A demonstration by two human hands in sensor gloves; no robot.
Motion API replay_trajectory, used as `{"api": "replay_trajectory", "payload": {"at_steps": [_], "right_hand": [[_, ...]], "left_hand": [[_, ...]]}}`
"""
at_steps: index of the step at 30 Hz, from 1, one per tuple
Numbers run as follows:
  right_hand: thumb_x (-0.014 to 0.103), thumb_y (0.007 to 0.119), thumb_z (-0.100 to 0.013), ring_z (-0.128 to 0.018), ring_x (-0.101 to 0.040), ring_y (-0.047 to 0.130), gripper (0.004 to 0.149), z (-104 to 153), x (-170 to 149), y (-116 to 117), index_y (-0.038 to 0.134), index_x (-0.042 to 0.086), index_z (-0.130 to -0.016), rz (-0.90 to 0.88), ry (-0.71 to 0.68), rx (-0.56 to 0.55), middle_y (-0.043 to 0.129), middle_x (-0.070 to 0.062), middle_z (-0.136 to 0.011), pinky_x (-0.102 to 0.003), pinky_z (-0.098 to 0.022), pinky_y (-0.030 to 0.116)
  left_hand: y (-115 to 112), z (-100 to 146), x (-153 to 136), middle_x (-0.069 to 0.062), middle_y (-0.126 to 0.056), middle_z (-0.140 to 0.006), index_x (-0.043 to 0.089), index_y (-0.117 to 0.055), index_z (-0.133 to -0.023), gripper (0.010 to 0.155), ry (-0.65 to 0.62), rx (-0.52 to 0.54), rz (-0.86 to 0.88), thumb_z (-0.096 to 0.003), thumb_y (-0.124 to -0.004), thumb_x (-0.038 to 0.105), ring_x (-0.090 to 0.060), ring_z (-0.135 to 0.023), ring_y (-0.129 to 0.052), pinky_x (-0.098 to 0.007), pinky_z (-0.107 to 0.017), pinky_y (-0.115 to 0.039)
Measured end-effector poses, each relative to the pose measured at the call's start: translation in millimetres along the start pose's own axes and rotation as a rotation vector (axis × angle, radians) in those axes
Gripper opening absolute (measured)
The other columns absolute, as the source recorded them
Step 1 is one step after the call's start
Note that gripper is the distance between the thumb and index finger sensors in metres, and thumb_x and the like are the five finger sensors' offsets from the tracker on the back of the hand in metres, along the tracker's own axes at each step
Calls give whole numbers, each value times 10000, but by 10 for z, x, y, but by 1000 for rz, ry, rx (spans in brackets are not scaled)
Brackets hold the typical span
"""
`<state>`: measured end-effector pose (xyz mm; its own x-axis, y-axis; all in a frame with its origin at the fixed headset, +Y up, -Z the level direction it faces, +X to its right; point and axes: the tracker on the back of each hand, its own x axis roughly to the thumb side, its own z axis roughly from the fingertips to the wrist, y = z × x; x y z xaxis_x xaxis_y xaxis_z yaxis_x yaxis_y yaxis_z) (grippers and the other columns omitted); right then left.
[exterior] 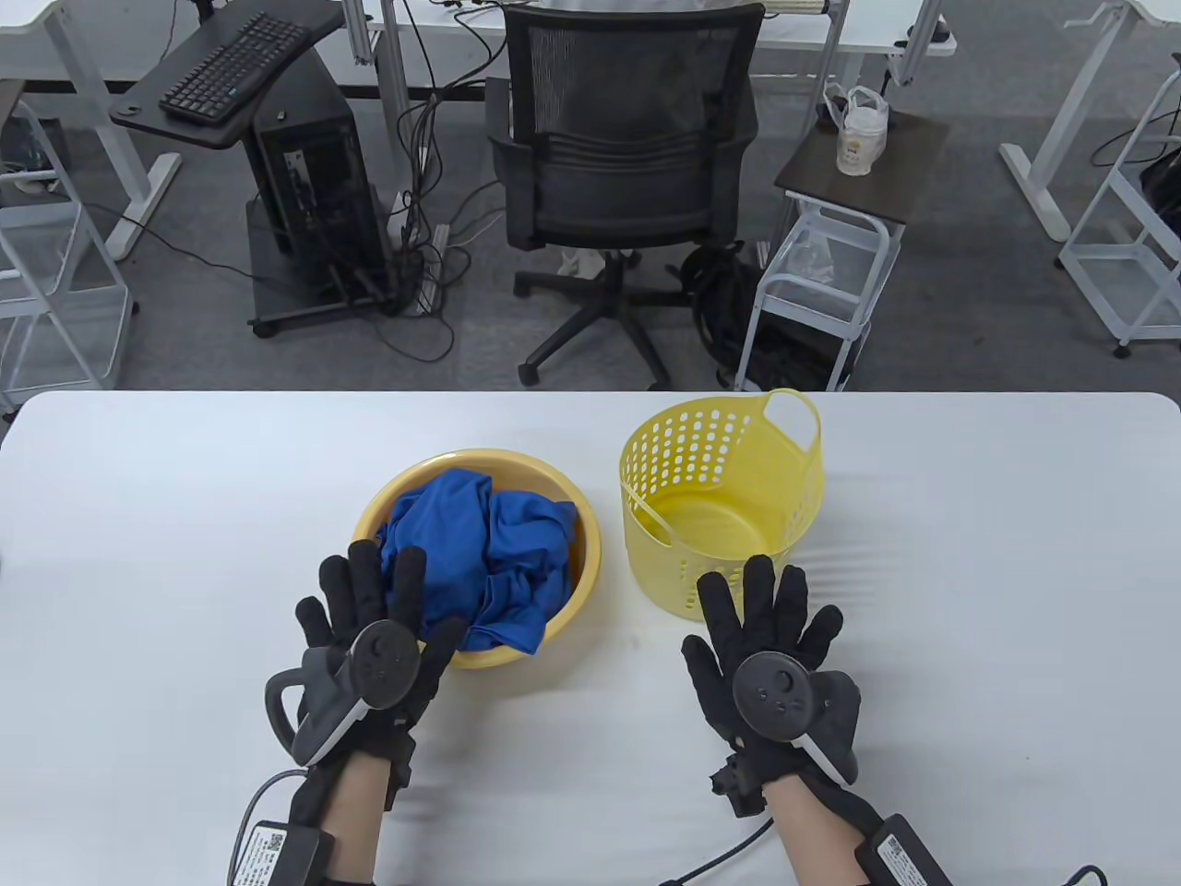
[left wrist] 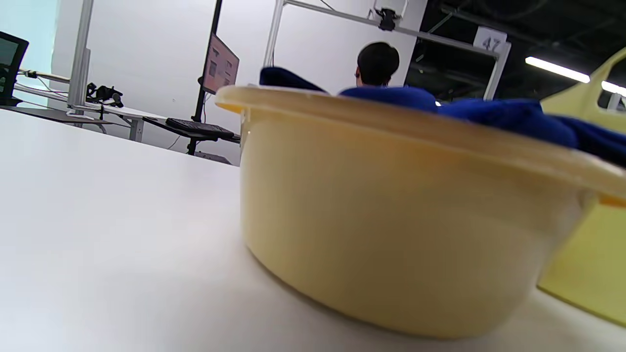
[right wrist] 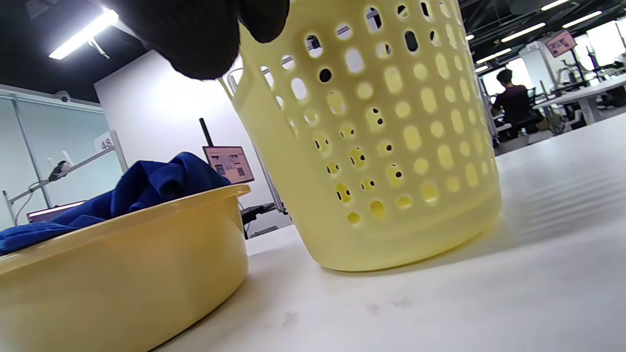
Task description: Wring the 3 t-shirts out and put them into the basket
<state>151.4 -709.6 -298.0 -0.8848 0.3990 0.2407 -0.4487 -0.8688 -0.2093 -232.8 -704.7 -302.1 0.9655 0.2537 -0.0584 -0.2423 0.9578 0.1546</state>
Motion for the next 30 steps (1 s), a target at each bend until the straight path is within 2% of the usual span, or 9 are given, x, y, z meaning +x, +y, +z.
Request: {"api": "replay_trajectory", "payload": {"at_steps": [5, 11, 14, 18, 21, 24, 26, 28, 30], "right_hand": [[424, 712, -616, -981, -406, -84, 689, -25, 152, -68, 290, 253, -1133, 3, -76, -95, 33, -129, -1157, -696, -606, -6], [458, 693, -623, -974, -415, -104, 714, -493, 424, -298, 245, 254, -1139, 59, -24, -78, -4, -137, -1153, -699, -600, -17], [463, 689, -627, -979, -420, -95, 710, -756, 543, -476, 261, 238, -1147, -68, 21, -192, 11, -144, -1160, -706, -594, -13], [450, 689, -637, -964, -430, -112, 709, -955, 578, -496, 274, 199, -1154, -237, 112, -312, 22, -176, -1157, -707, -550, -45], [467, 672, -645, -954, -401, -167, 717, -971, 513, -437, 228, 228, -1154, -216, 104, -311, -45, -144, -1148, -694, -553, -76], [454, 684, -643, -954, -385, -182, 712, -987, 418, -354, 242, 232, -1155, -277, 82, -292, -53, -130, -1148, -682, -554, -100], [458, 679, -644, -942, -402, -189, 723, -960, 379, -348, 235, 210, -1159, -269, 90, -276, -68, -148, -1140, -689, -550, -94], [455, 681, -643, -946, -398, -187, 721, -942, 378, -371, 248, 203, -1161, -289, 52, -281, -63, -145, -1144, -688, -555, -94], [454, 683, -642, -946, -403, -184, 722, -931, 381, -419, 261, 188, -1164, -314, 38, -294, -59, -150, -1145, -691, -557, -88]], "left_hand": [[-10, -34, -189, -55, -30, -1242, 426, -58, -1124, 825, 37, -48, 116, -554, -569, 734, -381, -1102, -32, -627, -761, -150], [-73, -54, -136, -73, -15, -1250, 419, -68, -1136, 878, 8, -130, 111, -533, -614, 751, -390, -1088, 8, -632, -748, -116], [-77, -37, 18, -73, -24, -1255, 441, -74, -1133, 943, -52, -138, 93, -494, -682, 773, -393, -1087, 14, -638, -742, -93], [-130, -6, 278, -64, -65, -1263, 460, -96, -1133, 978, -140, -192, 8, -466, -743, 766, -391, -1087, 15, -640, -734, -79], [-188, 2, 410, -75, -101, -1268, 457, -281, -1165, 849, -105, -188, -69, -501, -745, 714, -400, -1086, -27, -640, -729, -90], [-248, -28, 460, -113, -169, -1267, 356, -528, -1142, 719, -59, -197, -104, -530, -691, 696, -430, -1078, -61, -651, -716, -124], [-293, -46, 499, -116, -213, -1268, 364, -649, -1090, 563, -3, -239, 6, -586, -672, 614, -436, -1077, -83, -656, -708, -134], [-310, -81, 550, -119, -198, -1261, 323, -715, -1042, 479, 150, -327, 186, -609, -693, 527, -448, -1062, -44, -659, -698, -105], [-257, -124, 572, -135, -228, -1256, 286, -746, -1009, 431, 164, -295, 256, -613, -711, 452, -440, -1066, -50, -643, -711, -101]]}}
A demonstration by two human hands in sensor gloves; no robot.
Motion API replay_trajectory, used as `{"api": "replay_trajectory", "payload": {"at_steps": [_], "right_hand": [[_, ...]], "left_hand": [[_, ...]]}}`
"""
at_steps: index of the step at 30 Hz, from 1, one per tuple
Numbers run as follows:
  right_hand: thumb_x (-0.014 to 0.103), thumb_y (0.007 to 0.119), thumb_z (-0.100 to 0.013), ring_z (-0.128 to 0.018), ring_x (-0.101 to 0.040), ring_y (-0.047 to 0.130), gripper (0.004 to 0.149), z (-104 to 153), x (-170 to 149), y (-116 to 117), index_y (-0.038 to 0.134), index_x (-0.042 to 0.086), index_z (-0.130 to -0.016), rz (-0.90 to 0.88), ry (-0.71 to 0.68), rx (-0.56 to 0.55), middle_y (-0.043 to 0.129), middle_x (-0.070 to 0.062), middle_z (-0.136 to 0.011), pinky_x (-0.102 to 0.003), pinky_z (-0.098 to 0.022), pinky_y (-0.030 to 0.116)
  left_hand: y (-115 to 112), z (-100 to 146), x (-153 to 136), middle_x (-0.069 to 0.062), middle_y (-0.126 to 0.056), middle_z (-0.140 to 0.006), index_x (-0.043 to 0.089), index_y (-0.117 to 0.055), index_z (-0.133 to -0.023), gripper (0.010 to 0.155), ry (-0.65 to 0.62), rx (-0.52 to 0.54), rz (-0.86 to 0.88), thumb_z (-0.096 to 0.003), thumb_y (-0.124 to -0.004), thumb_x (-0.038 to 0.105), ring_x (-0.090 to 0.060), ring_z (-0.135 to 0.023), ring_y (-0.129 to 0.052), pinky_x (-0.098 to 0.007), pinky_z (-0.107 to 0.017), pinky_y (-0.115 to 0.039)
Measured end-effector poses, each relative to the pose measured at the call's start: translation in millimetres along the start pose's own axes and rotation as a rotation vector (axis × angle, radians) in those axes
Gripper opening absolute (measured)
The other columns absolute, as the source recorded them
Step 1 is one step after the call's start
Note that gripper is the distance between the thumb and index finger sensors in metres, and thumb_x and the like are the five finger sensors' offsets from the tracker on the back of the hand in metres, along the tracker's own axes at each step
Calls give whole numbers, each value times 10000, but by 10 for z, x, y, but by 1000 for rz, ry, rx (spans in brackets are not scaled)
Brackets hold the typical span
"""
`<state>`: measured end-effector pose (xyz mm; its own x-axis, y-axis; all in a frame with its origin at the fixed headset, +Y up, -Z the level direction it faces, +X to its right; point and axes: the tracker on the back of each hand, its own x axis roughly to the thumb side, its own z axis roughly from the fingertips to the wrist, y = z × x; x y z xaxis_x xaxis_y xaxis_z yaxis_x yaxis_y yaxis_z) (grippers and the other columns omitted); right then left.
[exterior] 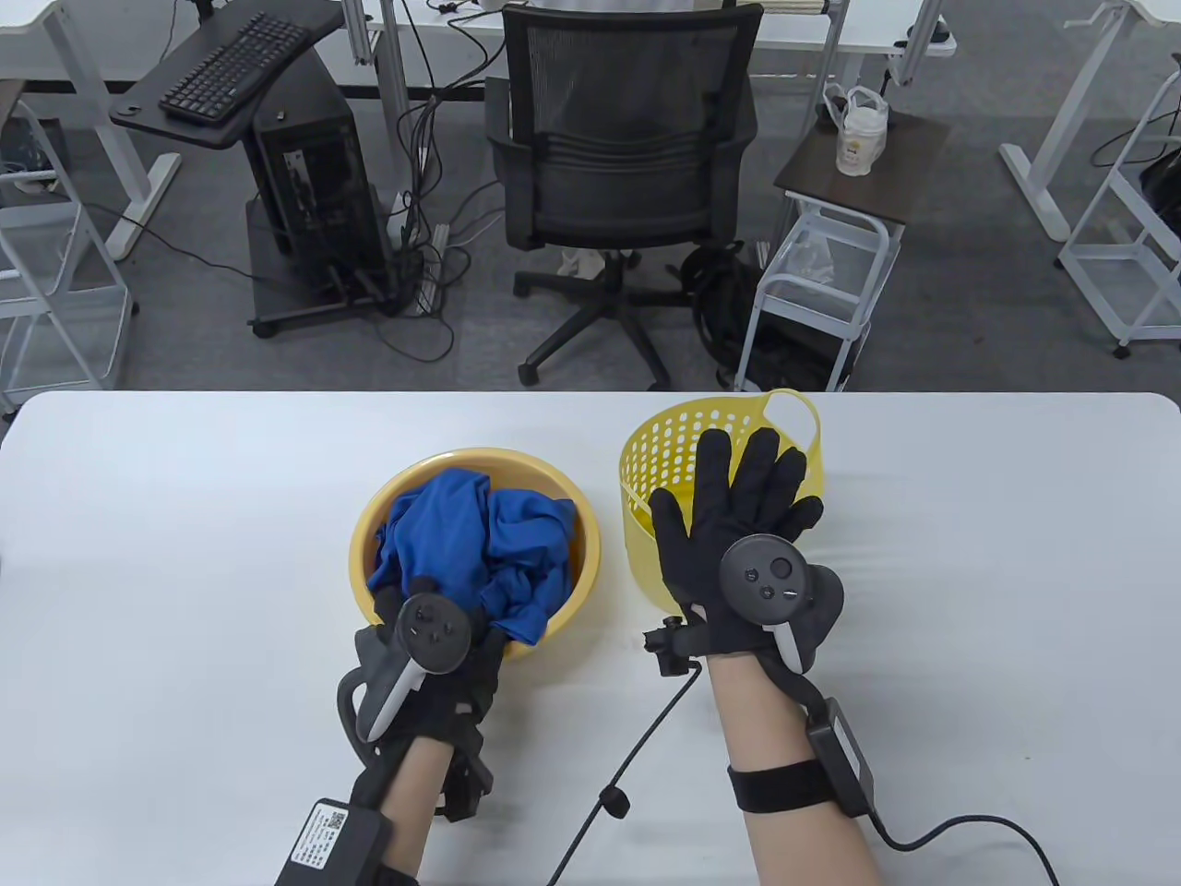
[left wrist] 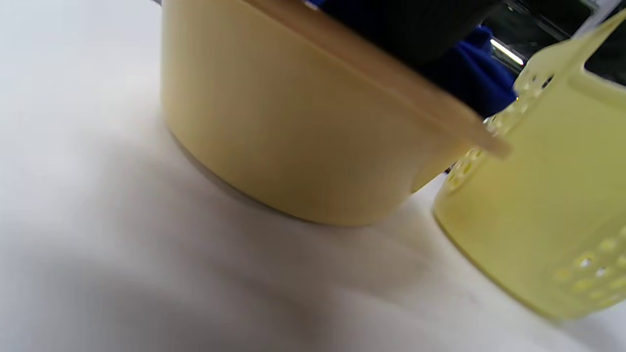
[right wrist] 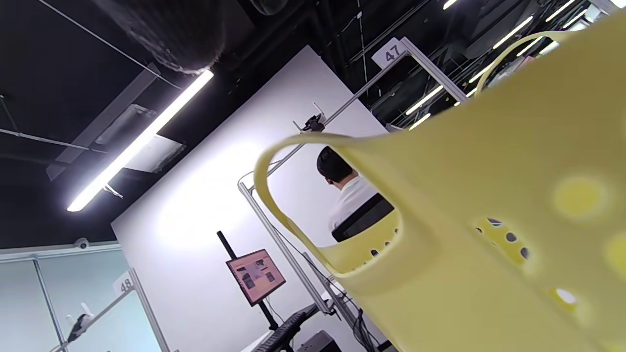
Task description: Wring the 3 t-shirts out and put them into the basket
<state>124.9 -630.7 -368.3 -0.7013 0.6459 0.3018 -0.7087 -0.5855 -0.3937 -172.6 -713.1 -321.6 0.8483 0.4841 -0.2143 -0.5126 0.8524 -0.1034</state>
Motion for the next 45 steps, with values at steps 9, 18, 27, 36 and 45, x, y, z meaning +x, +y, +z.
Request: {"api": "replay_trajectory", "payload": {"at_steps": [9, 18, 27, 36, 45], "right_hand": [[449, 684, -642, -956, -438, -146, 716, -74, 19, -191, 299, 150, -1167, -202, -15, -47, -15, -182, -1153, -713, -561, -53], [482, 747, -623, -975, -494, -59, 779, -93, 94, -121, 320, 131, -1172, -205, -122, 92, 88, -242, -1177, -744, -567, 18], [615, 833, -512, -955, -525, -93, 1086, -91, 182, -58, 73, 128, -1117, -212, -262, 269, 5, -277, -1162, -748, -561, -3], [671, 848, -463, -911, -585, -112, 1237, -28, 337, 154, 57, -20, -1116, -124, -251, 605, -22, -358, -1140, -776, -533, 10], [547, 852, -534, -923, -609, -12, 926, 257, 612, 667, 382, 51, -1159, -105, -258, 438, 133, -368, -1151, -744, -541, 48]], "left_hand": [[1135, 73, 344, -88, -785, -1069, 281, -759, -994, 423, 76, 189, 28, -602, -709, 431, -318, -844, -838, -519, -633, -729], [1894, 339, 963, -135, -825, -1023, 236, -734, -998, 423, -75, 227, 459, -608, -699, 397, -145, -557, -1065, -311, -346, -940], [2485, 822, 1540, -54, -729, -1114, 307, -657, -1028, 420, -515, 419, 675, -625, -656, 426, -125, -868, -985, -382, -693, -852], [2842, 1342, 2074, 41, -600, -1223, 415, -593, -1055, 415, -725, 397, 636, -647, -614, 487, -24, -1031, -866, -389, -860, -578], [2762, 1500, 2178, 69, -589, -1236, 432, -589, -1058, 415, -970, 132, 849, -649, -612, 500, -18, -1046, -847, -402, -879, -541]]}}
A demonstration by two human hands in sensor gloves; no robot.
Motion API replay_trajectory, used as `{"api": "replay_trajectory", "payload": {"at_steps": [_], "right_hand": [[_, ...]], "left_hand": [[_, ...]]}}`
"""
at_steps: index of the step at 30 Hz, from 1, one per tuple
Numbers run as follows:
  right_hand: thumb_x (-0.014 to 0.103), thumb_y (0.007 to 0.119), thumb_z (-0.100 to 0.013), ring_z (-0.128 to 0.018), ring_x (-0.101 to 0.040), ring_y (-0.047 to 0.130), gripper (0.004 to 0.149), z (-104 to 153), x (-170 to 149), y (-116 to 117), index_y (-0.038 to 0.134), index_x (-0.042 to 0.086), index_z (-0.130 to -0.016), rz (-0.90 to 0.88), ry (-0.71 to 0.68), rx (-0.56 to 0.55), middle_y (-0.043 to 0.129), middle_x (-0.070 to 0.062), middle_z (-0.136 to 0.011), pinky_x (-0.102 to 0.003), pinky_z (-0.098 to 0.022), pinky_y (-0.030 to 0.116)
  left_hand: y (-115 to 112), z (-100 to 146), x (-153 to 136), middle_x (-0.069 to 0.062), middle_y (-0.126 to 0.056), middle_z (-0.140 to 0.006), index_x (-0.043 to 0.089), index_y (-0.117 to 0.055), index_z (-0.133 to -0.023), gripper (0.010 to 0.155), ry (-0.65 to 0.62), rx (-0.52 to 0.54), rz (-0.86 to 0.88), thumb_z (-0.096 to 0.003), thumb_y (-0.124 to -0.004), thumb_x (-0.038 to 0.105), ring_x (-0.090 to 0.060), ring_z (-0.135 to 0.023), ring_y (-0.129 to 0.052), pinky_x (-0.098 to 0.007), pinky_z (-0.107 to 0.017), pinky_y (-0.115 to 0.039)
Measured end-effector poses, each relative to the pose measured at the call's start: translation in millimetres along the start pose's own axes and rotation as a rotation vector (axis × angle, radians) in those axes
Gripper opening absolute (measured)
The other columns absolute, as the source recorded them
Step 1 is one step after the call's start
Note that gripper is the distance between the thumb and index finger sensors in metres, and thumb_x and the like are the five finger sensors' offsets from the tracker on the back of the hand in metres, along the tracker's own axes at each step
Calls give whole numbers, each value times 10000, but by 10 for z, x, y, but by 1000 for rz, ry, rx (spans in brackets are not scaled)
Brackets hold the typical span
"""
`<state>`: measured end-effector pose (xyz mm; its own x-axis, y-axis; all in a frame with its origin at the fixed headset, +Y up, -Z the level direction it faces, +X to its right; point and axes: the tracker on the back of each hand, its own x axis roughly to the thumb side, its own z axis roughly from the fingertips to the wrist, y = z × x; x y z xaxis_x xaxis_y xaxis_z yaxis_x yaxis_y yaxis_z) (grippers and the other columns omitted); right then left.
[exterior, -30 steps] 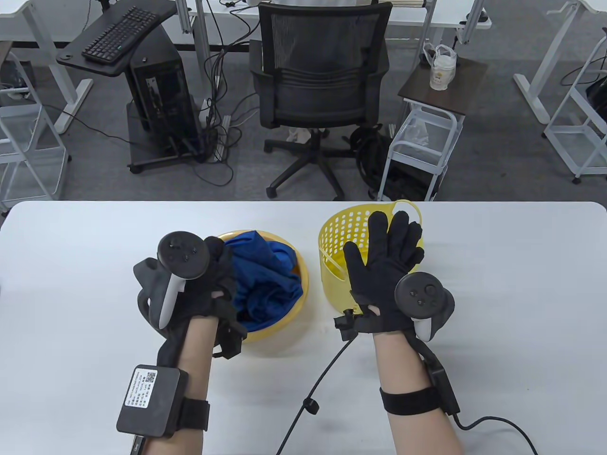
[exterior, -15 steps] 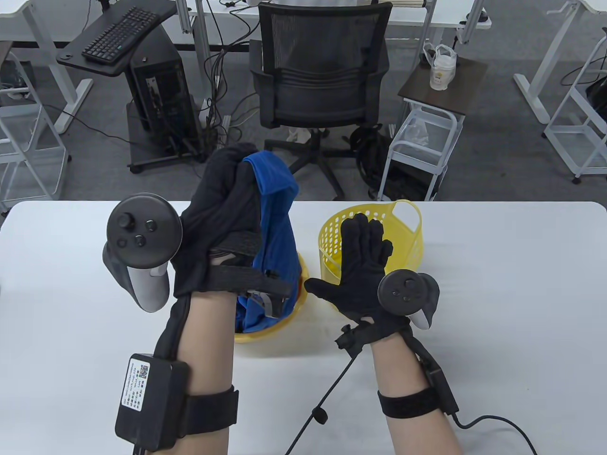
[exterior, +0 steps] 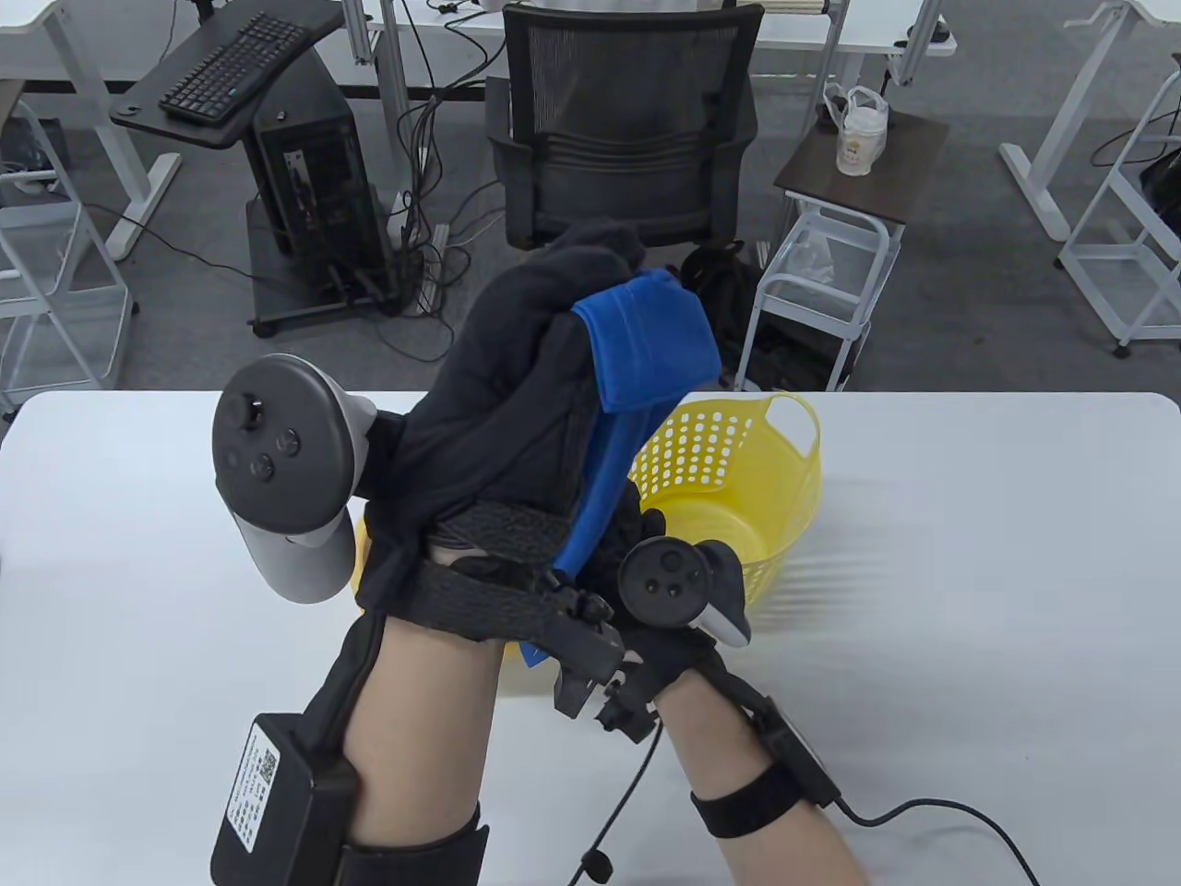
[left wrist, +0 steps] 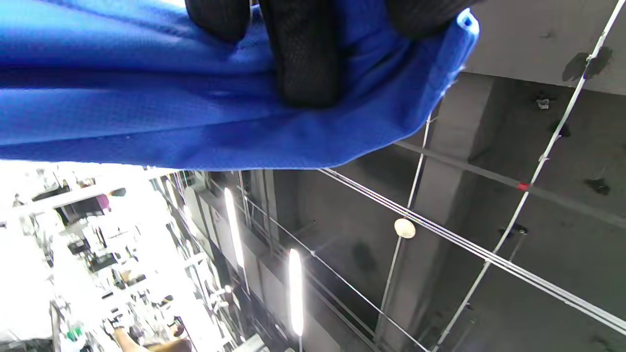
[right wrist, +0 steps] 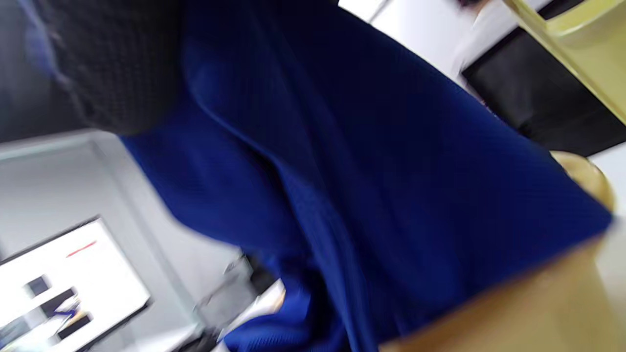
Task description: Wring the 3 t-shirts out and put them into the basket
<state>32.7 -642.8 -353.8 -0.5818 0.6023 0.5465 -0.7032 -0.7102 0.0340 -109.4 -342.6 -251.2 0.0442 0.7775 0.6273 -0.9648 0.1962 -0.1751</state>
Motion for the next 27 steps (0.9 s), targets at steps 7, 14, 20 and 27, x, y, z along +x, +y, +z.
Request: {"api": "replay_trajectory", "payload": {"at_steps": [7, 14, 20, 27], "right_hand": [[291, 801, -615, -983, -560, 116, 397, 62, -68, -533, 829, 63, -940, -150, 28, -233, 342, -301, -1168, -718, -587, 106], [228, 793, -639, -982, -589, 167, 403, 346, -383, -1458, 772, 20, -984, -711, 163, -355, 371, -346, -1160, -783, -589, 219], [275, 700, -672, -847, -771, 570, 458, 393, -239, -1497, 675, 37, -1062, -631, 224, -246, 563, -441, -1088, -834, -482, 625], [287, 661, -676, -842, -801, 489, 498, 381, -255, -1378, 580, 49, -1106, -982, 217, -234, 434, -451, -1109, -867, -435, 585]], "left_hand": [[882, 293, -132, -10, -655, -1191, 355, -640, -1047, 420, 188, 396, -284, -641, -638, 462, -99, -939, -917, -471, -783, -711], [1857, 1074, -687, -101, -742, -1106, 244, -721, -998, 423, 562, 746, -745, -607, -684, 402, -105, -654, -992, -428, -580, -842], [1521, 1064, -1457, -237, -331, -1241, 291, -406, -1191, 673, 656, 468, -684, -637, -631, 600, -469, -1050, -580, -629, -730, -544], [-254, 892, -2085, -209, -156, -1273, 149, -92, -1170, 1158, 613, -478, -760, -474, -757, 793, -614, -1094, -272, -746, -729, -438]]}}
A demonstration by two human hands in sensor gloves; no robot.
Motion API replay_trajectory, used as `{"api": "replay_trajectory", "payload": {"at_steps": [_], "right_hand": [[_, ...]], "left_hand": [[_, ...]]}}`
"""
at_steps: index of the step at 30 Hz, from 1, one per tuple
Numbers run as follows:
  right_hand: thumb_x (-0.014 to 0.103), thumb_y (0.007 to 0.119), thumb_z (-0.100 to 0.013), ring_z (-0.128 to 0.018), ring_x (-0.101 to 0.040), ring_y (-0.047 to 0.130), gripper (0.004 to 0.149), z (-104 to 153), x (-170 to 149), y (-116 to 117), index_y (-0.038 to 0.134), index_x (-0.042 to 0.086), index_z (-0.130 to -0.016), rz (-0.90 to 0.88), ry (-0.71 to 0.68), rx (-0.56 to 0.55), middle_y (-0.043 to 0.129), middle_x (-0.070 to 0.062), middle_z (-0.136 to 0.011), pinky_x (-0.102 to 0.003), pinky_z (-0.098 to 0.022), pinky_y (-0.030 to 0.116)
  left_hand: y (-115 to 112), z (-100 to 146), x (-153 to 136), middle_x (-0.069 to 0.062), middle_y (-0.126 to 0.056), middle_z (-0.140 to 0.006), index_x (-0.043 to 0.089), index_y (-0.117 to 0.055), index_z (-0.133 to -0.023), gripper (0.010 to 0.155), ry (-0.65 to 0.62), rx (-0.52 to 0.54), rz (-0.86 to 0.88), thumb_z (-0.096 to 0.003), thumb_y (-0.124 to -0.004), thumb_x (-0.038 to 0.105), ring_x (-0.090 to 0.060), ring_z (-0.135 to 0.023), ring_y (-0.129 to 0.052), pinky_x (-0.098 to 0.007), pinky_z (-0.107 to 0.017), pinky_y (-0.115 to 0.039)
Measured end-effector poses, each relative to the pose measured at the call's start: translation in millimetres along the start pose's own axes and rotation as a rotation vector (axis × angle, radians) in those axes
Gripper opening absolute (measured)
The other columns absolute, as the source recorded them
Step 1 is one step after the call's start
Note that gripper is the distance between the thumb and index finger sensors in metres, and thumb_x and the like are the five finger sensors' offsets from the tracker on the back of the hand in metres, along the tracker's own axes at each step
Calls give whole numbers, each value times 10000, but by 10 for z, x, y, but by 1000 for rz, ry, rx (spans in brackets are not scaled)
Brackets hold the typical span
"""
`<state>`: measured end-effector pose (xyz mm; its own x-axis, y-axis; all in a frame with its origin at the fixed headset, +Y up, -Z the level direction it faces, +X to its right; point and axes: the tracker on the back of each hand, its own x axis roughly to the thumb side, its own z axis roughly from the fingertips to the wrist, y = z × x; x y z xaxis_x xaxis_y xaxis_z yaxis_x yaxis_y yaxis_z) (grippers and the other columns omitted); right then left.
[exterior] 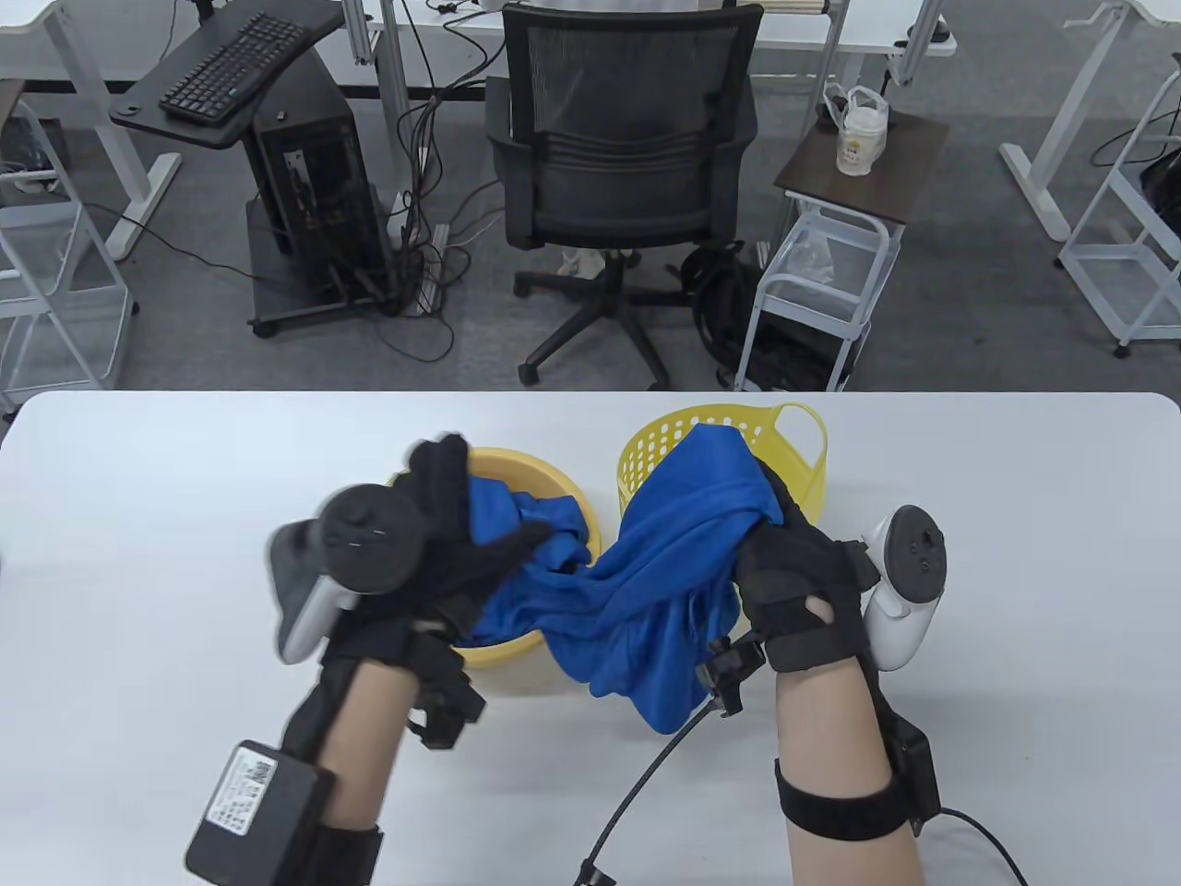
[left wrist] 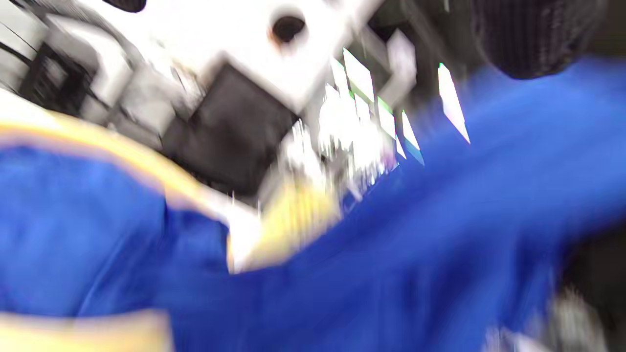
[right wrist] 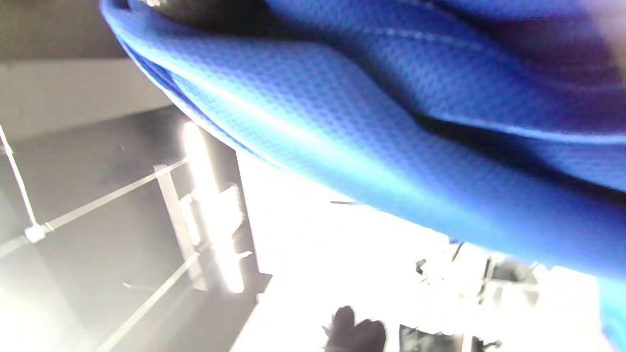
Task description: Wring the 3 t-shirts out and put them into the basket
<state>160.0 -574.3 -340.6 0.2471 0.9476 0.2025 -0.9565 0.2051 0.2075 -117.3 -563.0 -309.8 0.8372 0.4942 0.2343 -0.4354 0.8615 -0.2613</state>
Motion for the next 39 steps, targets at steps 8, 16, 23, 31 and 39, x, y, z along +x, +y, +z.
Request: {"api": "replay_trajectory", "payload": {"at_steps": [8, 16, 23, 31, 39], "right_hand": [[302, 660, -676, -847, -792, 493, 498, 207, 227, 252, 585, 53, -1101, -122, -129, 132, 466, -443, -1103, -849, -457, 572], [304, 676, -667, -915, -732, 475, 483, 228, 197, 342, 627, 47, -1073, -149, -187, 105, 528, -406, -1100, -817, -564, 475], [304, 692, -663, -945, -704, 263, 518, 178, 152, 290, 635, -10, -1072, 67, -199, 10, 357, -401, -1139, -823, -531, 244], [648, 588, -657, -788, -862, 418, 1009, -45, -563, 642, 55, -97, -1080, -149, 196, 388, 125, -532, -1056, -876, -427, 576], [510, 700, -684, -731, -771, 703, 792, -98, -564, 574, 359, -27, -1156, -284, 142, 364, 482, -478, -1068, -680, -452, 799]], "left_hand": [[-664, -442, 76, -235, 26, -1202, 233, 60, -1101, 1282, -108, 49, 118, -418, -917, 704, -635, -1074, -275, -748, -723, -491], [-726, -486, -407, -217, -521, -1195, 321, -607, -1076, 531, -122, 188, 520, -607, -766, 509, -562, -957, -712, -607, -646, -750], [-272, -204, -686, -168, -572, -1174, 294, -451, -1110, 552, -410, 262, 1240, -651, -689, 487, -457, -939, -813, -486, -649, -838], [-392, -227, -412, -101, -428, -1253, 408, -218, -1154, 626, -795, -159, 1578, -666, -561, 597, -371, -1083, -657, -440, -785, -747], [-315, -155, -463, -63, -286, -1288, 300, -452, -1158, 624, -625, 104, 1209, -652, -534, 656, -344, -1155, -399, -437, -853, -565]]}}
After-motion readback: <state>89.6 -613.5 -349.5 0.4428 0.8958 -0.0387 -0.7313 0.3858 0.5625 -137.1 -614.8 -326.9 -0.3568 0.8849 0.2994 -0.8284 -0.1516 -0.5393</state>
